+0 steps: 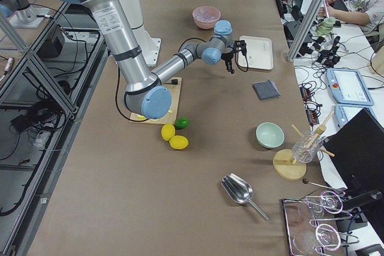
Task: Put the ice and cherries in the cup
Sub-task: 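Carry the cherries with the right gripper over the light-blue cup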
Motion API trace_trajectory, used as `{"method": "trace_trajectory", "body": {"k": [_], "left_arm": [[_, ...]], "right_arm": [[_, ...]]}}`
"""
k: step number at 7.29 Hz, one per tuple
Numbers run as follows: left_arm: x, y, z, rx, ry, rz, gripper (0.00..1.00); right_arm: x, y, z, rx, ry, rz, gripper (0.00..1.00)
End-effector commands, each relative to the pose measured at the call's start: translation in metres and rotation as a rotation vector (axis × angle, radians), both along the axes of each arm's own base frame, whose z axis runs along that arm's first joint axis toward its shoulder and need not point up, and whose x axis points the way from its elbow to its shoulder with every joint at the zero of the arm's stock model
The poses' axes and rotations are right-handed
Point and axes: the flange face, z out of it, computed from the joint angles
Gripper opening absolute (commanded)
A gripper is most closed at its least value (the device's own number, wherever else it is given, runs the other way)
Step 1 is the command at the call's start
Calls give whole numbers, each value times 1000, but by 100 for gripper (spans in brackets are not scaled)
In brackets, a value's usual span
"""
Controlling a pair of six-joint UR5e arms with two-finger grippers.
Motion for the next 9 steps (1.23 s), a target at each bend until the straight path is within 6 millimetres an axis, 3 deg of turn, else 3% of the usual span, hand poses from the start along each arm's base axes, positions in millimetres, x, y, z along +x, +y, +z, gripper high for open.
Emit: {"method": "trace_trajectory", "body": {"k": [1,2,3,4,8,9], "left_arm": [[2,0,-2,3,1,2,98],[2,0,-3,6,0,2,98],[2,0,-6,12,2,2,98],[0,2,-10,18,1,-1,98],[-1,3,-10,20,-1,-2,98],[0,3,-10,20,1,-1,98]], "right_arm": [[-35,28,-70,-59,-63,28,0],[-52,39,-92,-50,-83,33,0],[-72,55,-98,-36,-82,31,0],[-86,68,-98,-15,-70,38,0],[-103,72,-81,-18,-38,18,0],[-107,72,-77,-19,-28,14,36]]}}
